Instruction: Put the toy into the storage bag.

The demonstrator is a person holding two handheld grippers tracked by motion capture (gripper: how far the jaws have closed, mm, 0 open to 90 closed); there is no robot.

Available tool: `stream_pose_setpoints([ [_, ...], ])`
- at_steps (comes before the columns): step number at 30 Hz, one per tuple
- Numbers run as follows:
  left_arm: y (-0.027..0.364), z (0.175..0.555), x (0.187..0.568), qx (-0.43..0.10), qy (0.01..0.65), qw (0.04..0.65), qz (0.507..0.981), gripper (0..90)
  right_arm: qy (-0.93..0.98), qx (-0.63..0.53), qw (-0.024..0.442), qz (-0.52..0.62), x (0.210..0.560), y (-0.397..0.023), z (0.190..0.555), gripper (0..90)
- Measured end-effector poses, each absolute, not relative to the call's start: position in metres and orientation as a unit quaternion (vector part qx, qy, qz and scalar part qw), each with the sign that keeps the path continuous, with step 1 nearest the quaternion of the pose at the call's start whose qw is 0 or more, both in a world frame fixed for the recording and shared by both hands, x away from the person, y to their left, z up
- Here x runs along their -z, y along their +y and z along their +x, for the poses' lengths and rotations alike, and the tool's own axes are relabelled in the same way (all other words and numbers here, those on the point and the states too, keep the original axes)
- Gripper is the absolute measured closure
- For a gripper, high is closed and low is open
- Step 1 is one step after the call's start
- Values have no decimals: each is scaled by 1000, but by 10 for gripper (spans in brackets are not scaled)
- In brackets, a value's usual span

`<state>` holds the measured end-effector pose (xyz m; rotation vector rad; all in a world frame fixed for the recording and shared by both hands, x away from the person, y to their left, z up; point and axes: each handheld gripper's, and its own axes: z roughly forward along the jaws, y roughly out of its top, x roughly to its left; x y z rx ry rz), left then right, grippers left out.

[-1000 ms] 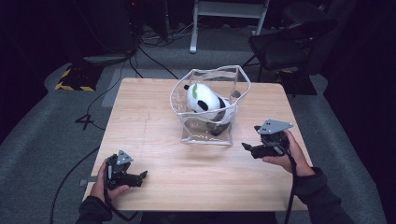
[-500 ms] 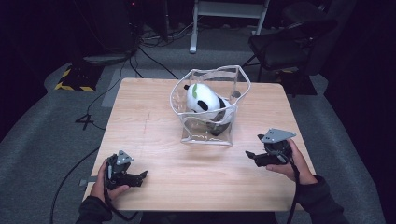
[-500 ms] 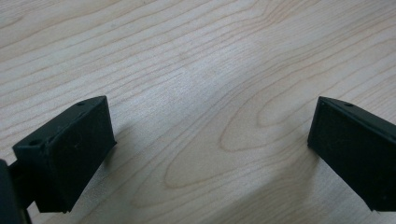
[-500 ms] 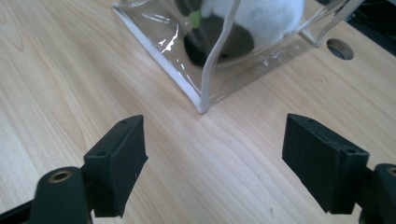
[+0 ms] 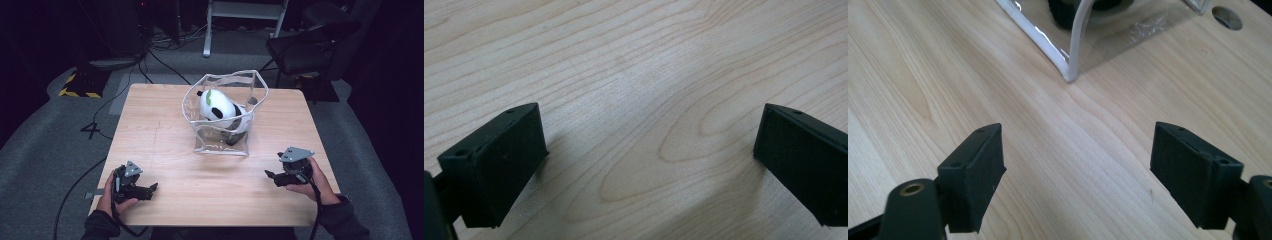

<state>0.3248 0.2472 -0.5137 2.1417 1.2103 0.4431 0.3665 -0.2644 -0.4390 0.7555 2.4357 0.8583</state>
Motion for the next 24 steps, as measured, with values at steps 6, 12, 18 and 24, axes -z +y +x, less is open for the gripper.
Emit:
stream_pose_setpoints([
  [6,247,325,514,-168,459,316,813,5,875,-317,230,284,449,-274,362,222],
  [12,247,325,514,-168,459,315,813,5,875,-314,225,293,459,-285,359,221],
  [18,247,325,514,-168,459,316,813,5,867,-317,230,307,466,-296,357,223],
  [24,247,325,514,-168,460,315,813,5,858,-326,237,318,470,-309,353,225],
])
